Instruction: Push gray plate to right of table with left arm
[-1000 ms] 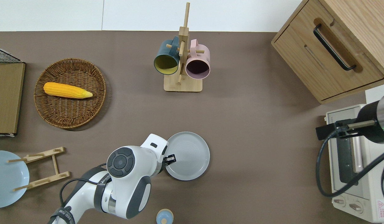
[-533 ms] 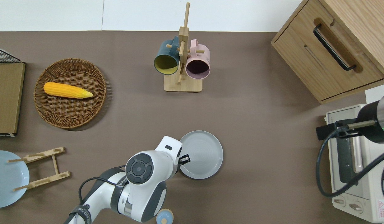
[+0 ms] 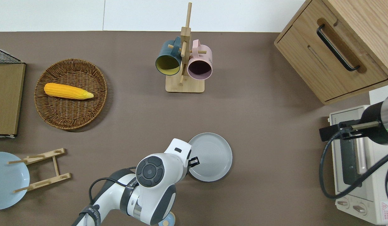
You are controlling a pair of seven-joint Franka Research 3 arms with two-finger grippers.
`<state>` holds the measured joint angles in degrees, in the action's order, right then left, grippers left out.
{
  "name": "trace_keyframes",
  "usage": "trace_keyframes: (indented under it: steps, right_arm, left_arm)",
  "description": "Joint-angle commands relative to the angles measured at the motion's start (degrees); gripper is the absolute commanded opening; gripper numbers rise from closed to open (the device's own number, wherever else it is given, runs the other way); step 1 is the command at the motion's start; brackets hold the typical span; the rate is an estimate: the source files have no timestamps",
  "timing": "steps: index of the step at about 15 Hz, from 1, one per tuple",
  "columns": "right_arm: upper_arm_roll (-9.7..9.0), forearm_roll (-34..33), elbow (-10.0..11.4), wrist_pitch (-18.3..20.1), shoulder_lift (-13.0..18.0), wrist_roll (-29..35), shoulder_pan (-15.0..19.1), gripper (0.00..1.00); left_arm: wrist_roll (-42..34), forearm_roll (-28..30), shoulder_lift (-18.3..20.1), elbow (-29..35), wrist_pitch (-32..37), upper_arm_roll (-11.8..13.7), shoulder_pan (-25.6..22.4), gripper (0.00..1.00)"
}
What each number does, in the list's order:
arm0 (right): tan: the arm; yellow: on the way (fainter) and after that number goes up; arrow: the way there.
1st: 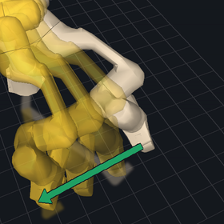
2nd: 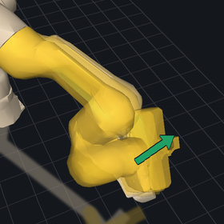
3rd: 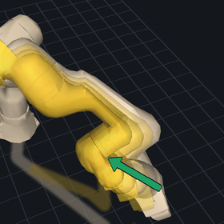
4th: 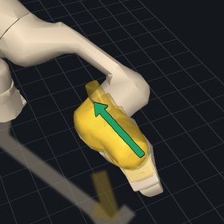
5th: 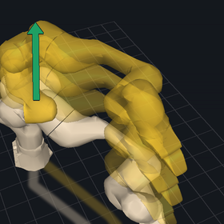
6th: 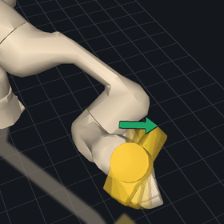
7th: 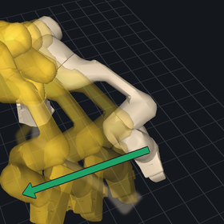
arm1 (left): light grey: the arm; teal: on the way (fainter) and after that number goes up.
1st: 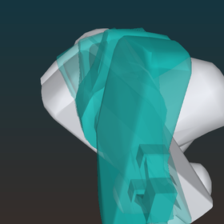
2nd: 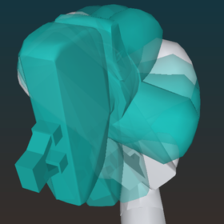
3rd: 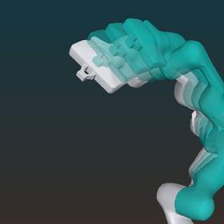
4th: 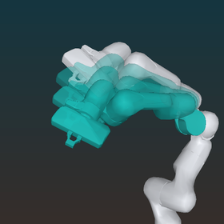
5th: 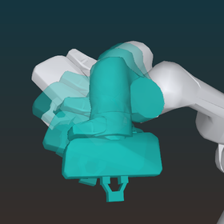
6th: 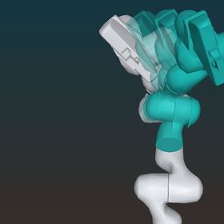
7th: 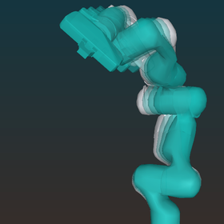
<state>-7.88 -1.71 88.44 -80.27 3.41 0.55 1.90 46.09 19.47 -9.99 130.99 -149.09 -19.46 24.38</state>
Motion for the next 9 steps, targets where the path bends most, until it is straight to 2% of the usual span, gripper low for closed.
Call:
trace_keyframes:
  steps: [1,6,7,9]
  right_arm:
    - [-1.09,-0.48,-0.03,0.82,0.54,-0.46,1.35,0.996]
    - [-1.09,-0.48,-0.03,0.82,0.54,-0.46,1.35,0.996]
    - [-1.09,-0.48,-0.03,0.82,0.54,-0.46,1.35,0.996]
    - [-1.09,-0.48,-0.03,0.82,0.54,-0.46,1.35,0.996]
  left_arm:
    - [1.81,0.74,-5.21,-2.92,-1.65,0.3,2.51,0.0]
    - [3.13,0.3,-6.71,-4.95,-1.56,0.3,3.31,0.0]
    - [3.04,-0.05,-6.71,-5.21,-1.47,0.3,3.83,0.05]
    - [3.04,-0.22,-6.62,-5.21,-1.3,0.38,4.71,0.25]
